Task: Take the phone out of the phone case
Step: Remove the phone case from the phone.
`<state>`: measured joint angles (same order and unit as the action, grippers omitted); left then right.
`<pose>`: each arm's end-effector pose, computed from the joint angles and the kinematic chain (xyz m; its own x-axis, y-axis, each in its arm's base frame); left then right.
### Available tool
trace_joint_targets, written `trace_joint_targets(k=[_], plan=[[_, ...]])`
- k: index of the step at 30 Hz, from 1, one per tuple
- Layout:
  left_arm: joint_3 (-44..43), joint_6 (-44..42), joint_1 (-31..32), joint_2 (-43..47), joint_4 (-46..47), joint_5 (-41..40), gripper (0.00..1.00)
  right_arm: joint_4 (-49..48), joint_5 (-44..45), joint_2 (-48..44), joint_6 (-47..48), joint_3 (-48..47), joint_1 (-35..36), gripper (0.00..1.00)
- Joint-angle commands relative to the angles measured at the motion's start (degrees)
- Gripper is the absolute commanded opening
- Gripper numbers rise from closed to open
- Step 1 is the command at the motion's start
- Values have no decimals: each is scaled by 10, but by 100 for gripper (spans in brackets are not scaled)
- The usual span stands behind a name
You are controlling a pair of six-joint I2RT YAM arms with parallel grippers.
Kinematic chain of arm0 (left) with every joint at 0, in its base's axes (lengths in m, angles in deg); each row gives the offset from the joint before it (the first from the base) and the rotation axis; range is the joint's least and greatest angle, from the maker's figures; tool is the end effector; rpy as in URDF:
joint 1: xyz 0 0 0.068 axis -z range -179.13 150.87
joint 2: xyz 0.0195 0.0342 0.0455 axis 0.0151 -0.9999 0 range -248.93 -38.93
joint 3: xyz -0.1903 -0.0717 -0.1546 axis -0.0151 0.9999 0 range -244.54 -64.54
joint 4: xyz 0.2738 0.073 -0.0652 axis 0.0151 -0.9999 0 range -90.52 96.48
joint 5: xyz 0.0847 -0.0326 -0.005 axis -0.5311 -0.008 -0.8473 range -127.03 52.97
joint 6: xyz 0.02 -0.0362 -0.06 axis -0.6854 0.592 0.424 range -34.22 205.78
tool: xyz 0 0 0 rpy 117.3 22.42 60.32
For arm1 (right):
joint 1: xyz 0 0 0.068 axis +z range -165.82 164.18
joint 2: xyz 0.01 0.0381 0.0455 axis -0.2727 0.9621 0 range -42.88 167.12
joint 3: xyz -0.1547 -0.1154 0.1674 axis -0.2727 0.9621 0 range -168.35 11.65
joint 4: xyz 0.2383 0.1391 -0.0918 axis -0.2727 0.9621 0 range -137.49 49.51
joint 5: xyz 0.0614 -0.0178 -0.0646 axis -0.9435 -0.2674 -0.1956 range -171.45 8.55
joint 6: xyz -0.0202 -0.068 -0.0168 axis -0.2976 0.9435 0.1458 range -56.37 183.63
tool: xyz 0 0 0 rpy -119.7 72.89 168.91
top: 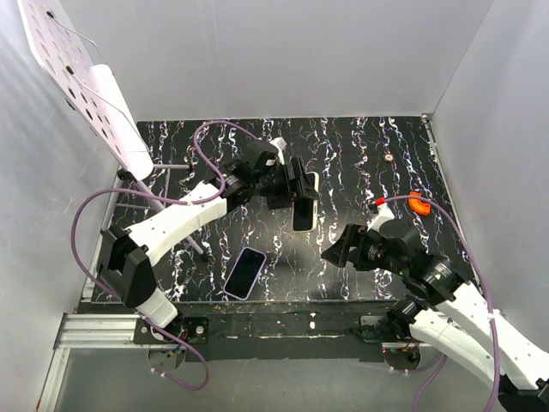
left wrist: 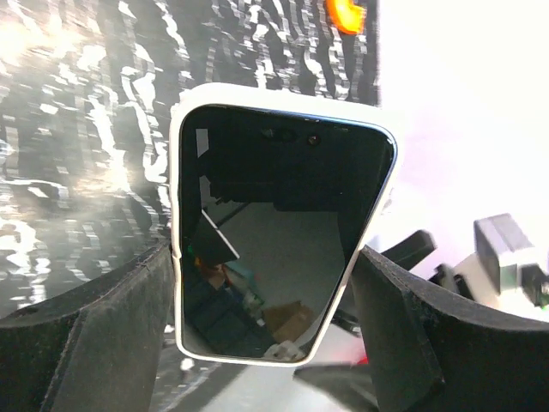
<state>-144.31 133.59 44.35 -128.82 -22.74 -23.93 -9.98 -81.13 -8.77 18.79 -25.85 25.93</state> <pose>0.2842 -0.2884 0.2858 -0.8997 -0.1413 -0.4130 0.1948 0.7167 -0.6696 0.1492 0.1328 0.2522 -0.7638 0.2633 -0.5893 -0.1747 0.7946 0.5815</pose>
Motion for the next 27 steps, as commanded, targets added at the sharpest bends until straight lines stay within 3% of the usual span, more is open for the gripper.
trace_joint_targets(k=[1,6,15,19,23,27], plan=[[-9,163,1,-14,84,85,0,-213,-110,-25,20,20,0,86],[19,211,9,-1,85,43,0,-246,-111,21,18,7,0,68],[21,207,31,12,52,-4,0,-290,-24,72,20,-3,0,53],[5,200,41,11,23,-31,0,-287,15,95,5,-7,-1,38],[-5,201,42,9,10,-41,0,-297,14,118,-8,-6,-1,29],[-7,202,43,8,10,-40,0,-314,1,135,-25,0,0,1]])
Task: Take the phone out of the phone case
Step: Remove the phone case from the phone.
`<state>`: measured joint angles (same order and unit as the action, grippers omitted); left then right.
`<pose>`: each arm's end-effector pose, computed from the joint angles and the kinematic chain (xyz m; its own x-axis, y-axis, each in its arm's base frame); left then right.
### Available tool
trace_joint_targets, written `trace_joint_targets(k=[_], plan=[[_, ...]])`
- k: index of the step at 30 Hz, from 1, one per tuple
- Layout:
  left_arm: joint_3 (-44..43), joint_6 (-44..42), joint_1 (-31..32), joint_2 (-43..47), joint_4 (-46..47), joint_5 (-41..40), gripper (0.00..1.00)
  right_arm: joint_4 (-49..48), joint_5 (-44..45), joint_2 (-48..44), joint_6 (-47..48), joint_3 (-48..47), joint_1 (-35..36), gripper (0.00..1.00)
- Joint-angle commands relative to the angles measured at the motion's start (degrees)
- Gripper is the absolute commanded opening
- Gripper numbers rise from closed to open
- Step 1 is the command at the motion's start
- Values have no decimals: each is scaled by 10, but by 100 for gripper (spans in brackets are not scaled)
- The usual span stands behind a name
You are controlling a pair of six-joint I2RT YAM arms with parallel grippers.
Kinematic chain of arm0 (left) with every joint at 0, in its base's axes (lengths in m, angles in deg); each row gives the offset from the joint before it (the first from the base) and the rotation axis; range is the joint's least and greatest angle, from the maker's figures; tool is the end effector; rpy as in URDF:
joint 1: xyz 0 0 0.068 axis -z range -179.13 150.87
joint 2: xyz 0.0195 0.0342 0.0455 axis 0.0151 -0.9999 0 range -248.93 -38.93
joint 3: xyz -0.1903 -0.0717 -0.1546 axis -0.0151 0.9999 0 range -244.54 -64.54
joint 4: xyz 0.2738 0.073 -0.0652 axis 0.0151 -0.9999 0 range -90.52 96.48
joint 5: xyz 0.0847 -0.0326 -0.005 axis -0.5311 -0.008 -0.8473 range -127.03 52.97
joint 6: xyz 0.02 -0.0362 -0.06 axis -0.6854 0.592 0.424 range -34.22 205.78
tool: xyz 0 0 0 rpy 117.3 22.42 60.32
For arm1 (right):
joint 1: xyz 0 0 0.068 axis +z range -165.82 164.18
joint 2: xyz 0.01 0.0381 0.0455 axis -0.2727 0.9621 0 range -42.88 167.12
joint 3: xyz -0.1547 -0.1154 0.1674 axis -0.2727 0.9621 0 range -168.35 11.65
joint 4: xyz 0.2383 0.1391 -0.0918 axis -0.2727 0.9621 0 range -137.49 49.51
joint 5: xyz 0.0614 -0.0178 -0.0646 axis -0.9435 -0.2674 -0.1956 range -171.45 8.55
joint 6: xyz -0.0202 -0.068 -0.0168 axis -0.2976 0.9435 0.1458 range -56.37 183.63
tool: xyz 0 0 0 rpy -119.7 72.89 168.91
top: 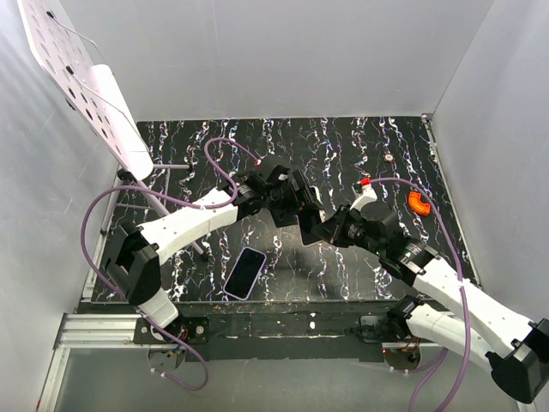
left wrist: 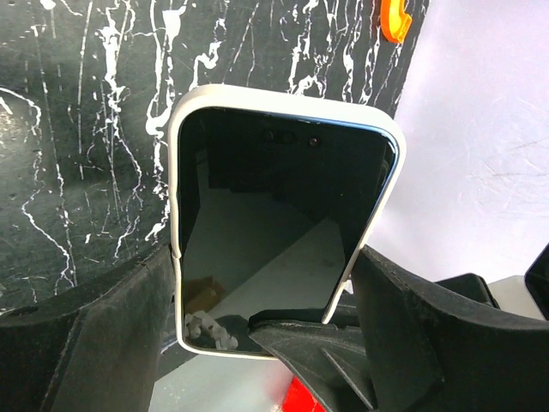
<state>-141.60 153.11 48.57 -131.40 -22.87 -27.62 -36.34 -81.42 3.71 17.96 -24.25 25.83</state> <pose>0.2670 -0.3082 0.2496 -0.9281 -0.3326 -0.1674 -0.1258 0.7033 -0.6997 0.1929 0.1717 0.2500 -0.6694 0.3619 -0.6488 -0.2654 0.6992 0.6638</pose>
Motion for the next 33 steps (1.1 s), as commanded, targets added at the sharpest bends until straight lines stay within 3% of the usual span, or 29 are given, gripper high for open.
trace_joint_targets(k=[1,2,3,4,6,12,18,23,29,33], plan=[[-36,2,0,33,18,5,5,-61,-23,10,-23,-12,0,1],[-34,-6,0,38,35,16,26,-74,-36,10,-24,-7,0,1],[-26,-15,-1,43,61,29,55,-78,-42,9,-28,-3,0,1],[-18,-18,-1,49,84,38,77,-81,-49,6,-33,0,-2,1],[-2,-33,-3,65,122,53,98,-89,-71,-4,-44,12,-9,1],[17,-113,-15,108,203,101,98,-208,-222,-61,-127,102,-94,1],[86,-118,-38,153,290,155,96,-140,-276,-152,-120,103,-161,1],[145,-64,-52,165,425,196,91,-116,-326,-196,-118,96,-200,1],[182,17,-67,145,564,248,89,-113,-326,-251,-124,68,-205,1],[189,-7,-66,169,527,221,83,-13,-276,-265,-102,25,-205,1]])
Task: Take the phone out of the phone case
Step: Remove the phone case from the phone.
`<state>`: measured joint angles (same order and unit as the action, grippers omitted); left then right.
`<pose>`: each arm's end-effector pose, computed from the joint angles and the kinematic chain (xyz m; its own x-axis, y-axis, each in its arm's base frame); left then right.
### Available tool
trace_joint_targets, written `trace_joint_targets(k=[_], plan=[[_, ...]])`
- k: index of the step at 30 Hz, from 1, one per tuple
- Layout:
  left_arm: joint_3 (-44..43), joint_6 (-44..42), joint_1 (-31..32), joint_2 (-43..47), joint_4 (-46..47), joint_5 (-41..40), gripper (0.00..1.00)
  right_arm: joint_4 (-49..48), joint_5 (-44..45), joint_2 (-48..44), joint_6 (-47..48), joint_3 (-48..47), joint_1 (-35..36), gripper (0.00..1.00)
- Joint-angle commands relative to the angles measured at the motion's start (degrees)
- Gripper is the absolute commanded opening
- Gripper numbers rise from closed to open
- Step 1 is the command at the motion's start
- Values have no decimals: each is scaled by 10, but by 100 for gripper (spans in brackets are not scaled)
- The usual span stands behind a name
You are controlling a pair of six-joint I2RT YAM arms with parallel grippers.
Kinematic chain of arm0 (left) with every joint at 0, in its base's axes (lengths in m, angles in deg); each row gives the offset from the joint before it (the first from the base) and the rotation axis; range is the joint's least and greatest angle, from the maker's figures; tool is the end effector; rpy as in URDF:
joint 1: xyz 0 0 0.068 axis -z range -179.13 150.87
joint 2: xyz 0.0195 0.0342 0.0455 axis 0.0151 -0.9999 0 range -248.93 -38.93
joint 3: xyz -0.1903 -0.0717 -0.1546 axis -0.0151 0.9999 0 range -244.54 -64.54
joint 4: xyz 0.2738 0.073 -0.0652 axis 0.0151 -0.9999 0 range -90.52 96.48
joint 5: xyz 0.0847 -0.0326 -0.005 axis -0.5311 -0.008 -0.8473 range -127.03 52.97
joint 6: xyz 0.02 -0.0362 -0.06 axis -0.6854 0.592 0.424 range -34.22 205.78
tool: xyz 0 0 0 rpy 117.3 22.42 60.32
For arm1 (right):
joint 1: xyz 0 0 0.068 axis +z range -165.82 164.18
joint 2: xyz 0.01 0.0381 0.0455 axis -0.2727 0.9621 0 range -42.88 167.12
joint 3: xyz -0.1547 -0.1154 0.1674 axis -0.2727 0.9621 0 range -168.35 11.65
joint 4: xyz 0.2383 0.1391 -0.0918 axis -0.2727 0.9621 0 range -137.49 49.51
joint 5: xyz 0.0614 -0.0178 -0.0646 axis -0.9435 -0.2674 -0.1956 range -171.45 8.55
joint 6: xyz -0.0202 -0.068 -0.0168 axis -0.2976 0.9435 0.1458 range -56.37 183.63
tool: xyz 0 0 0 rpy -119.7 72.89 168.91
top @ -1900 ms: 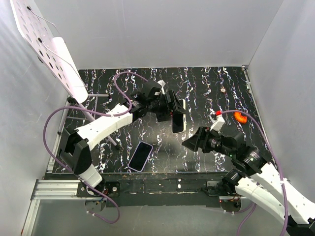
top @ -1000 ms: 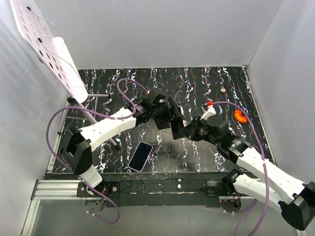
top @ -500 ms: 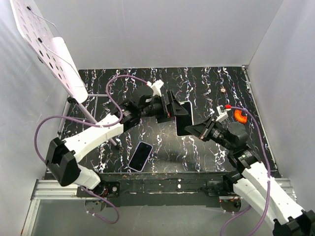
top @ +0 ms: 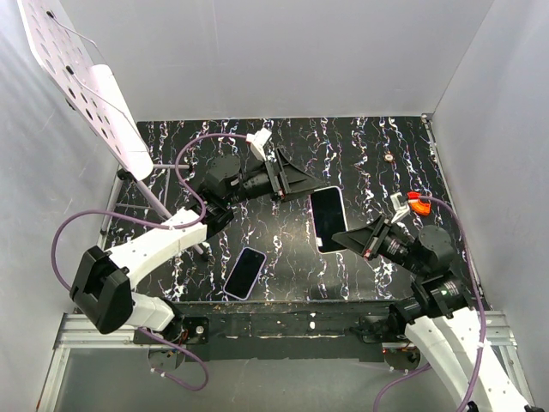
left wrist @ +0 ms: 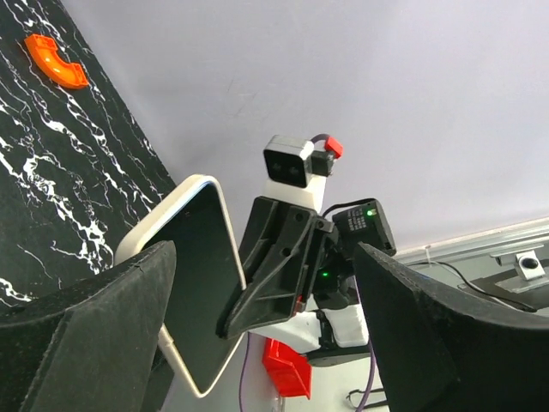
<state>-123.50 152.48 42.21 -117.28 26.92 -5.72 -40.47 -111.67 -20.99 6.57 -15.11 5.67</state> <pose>0.2618 -0.2722 0.3217 -0.8712 -0.2786 -0.4043 0.3902 0.1067 -0.9145 0.1636 0.0973 0.2837 -0.6774 0.5126 -0.5276 -0.3974 0.3485 0.8489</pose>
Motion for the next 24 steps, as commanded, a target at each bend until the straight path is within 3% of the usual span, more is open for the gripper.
trace_joint_targets(k=[1,4,8,10,12,14,19,21,22,24], plan=[[12,-11,-2,41,14,-19,82,35,34,-18,16,-72,-3,1],[23,-33,0,67,-36,-63,84,9,38,-22,8,-75,-3,1],[12,12,0,22,-3,-7,86,-56,6,1,-8,-80,-3,1],[18,66,4,-14,89,32,81,-100,-8,13,-26,-78,-4,1],[17,103,8,-41,150,52,70,-147,-19,24,-42,-76,-5,1],[9,113,13,-59,158,64,57,-167,-21,30,-53,-77,-4,1],[2,93,26,-54,146,57,44,-179,-21,47,-60,-75,-5,1],[13,82,26,-35,137,46,49,-159,-6,40,-49,-79,-5,1],[23,65,26,-19,114,30,59,-125,11,34,-33,-87,-5,1],[15,-15,27,27,-2,-11,70,-42,42,25,11,-113,-4,1]])
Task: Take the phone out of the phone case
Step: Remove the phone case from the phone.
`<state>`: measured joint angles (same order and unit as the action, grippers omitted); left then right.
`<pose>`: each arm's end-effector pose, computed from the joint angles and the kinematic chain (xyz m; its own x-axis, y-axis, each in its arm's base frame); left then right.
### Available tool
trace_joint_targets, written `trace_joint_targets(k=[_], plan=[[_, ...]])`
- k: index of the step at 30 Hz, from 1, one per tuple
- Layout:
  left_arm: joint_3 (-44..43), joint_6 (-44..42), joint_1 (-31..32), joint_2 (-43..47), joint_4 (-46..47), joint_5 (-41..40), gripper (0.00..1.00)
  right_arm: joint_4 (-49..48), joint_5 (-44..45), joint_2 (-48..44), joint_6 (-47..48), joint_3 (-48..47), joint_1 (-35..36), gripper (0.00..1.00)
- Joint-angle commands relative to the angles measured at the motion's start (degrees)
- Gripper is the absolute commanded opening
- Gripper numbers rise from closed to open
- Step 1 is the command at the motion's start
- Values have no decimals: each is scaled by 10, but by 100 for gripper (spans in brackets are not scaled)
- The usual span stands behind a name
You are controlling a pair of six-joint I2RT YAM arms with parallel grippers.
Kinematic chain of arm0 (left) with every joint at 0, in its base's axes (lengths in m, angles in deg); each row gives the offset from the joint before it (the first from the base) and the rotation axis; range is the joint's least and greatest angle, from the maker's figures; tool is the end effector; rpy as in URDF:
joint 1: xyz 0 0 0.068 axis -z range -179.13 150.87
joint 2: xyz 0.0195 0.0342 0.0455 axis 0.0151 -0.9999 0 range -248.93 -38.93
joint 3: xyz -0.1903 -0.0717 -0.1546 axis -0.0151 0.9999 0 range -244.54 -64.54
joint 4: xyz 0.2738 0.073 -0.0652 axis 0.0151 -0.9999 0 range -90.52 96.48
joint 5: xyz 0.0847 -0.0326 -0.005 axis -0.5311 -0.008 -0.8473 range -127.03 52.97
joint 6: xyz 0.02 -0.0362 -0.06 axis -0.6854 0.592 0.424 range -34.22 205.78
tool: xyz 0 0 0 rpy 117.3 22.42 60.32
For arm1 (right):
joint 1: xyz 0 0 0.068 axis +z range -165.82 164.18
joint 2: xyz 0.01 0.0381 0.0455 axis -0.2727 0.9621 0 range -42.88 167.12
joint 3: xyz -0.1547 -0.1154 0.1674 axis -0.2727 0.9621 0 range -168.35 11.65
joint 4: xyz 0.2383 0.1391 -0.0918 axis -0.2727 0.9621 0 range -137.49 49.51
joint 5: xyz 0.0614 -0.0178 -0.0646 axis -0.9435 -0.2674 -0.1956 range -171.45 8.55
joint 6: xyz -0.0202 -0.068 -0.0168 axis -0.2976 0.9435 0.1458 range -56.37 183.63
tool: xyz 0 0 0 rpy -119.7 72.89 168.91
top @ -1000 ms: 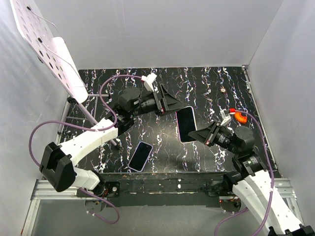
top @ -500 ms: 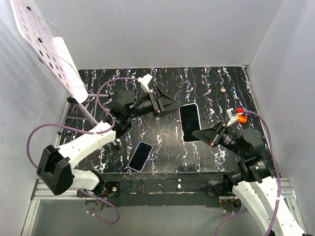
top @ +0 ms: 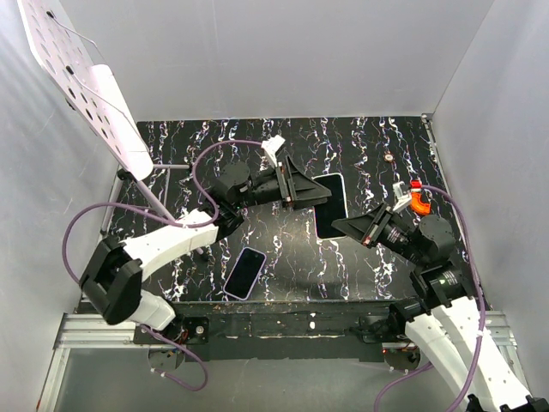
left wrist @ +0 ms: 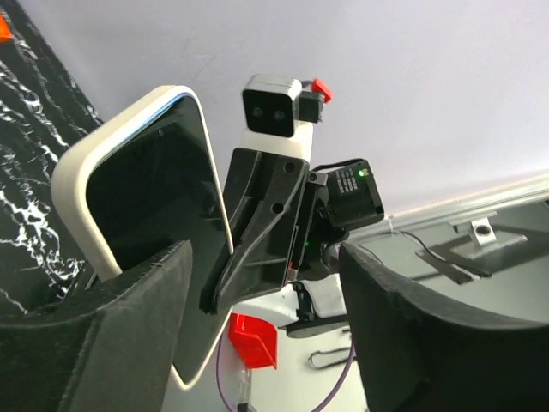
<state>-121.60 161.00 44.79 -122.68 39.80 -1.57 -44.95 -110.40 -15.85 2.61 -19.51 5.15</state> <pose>0.2561 -0.2953 0.3019 -0.9264 -0.2011 -0.3182 0.3305 -0.0298 -0.9433 0.1751 0.0986 0.3086 -0.6566 0.5681 -0.4961 -0.3933 0.3033 0.8679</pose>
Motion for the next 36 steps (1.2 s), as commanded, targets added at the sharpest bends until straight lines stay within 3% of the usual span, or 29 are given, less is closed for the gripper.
trace_joint_targets(k=[1,3,6,9,12,17,24,27,29,32,34,36], plan=[[-14,-137,5,97,-176,-71,71,31,39,-29,67,-79,0,1],[-29,-183,6,122,-261,-112,72,35,36,-32,75,-87,0,1],[-26,-178,6,128,-278,-126,71,-9,14,-27,63,-83,0,1],[-24,-147,6,100,-231,-93,69,-67,-18,-15,37,-73,1,1],[-23,-98,6,70,-121,-50,69,-134,-60,7,6,-59,0,1],[-34,-59,6,41,-5,-16,44,-181,-71,15,-17,-39,0,1],[-29,-54,6,42,24,-2,38,-250,-97,25,-53,2,0,1],[-33,-46,6,39,32,8,18,-275,-98,28,-62,16,0,1],[-49,-61,5,39,15,16,17,-278,-99,34,-62,18,0,1],[-71,-69,5,33,3,34,26,-283,-119,57,-66,19,0,1],[-83,-73,5,28,-2,48,27,-294,-129,64,-67,20,1,1],[-93,-73,3,24,-8,64,10,-289,-134,65,-54,16,1,1]])
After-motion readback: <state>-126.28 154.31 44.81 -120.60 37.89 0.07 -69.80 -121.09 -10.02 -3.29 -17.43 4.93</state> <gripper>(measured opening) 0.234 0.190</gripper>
